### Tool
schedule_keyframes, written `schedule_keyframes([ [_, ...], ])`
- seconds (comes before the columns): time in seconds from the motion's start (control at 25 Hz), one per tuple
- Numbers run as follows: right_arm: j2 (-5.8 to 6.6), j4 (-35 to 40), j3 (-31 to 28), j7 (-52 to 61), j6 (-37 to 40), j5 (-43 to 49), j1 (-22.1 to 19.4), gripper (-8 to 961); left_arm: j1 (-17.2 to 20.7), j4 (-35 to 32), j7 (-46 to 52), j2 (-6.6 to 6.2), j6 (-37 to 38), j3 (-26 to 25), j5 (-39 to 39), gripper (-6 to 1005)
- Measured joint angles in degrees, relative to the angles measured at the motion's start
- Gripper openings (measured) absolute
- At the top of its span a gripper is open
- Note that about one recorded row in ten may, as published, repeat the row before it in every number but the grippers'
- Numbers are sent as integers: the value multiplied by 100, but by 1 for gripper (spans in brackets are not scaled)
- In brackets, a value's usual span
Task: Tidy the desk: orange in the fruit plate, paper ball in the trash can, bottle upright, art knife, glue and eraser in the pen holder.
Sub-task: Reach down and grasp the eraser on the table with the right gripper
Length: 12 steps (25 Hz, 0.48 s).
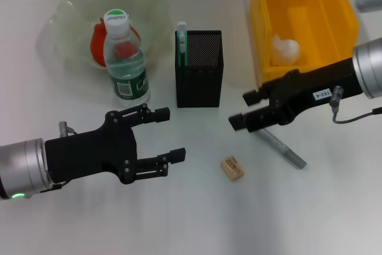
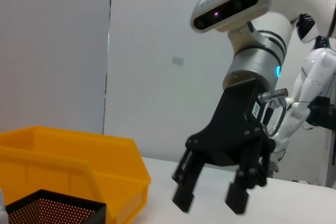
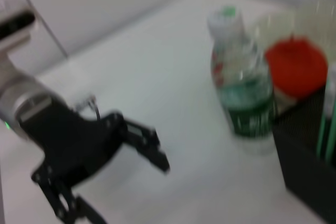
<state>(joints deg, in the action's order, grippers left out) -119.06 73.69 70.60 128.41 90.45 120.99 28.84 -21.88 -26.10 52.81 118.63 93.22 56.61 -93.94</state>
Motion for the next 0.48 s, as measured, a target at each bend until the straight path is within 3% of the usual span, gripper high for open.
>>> schedule_keyframes([
  [0.08, -2, 12, 39, 814, 466, 765, 526, 716, 0, 0, 0, 3, -5, 5, 0, 785],
  [0.12, -2, 12, 39, 814, 466, 765, 526, 716, 0, 0, -2, 7, -6, 12, -1, 785],
  [0.28, -3, -322, 54, 1714, 911, 1704, 1371, 716, 0, 0, -8, 10, -7, 34, -1, 785],
  [0.48, -5, -1021, 69, 1926, 876, 2049, 1869, 716, 0, 5, -9, 11, -6, 50, -4, 785],
])
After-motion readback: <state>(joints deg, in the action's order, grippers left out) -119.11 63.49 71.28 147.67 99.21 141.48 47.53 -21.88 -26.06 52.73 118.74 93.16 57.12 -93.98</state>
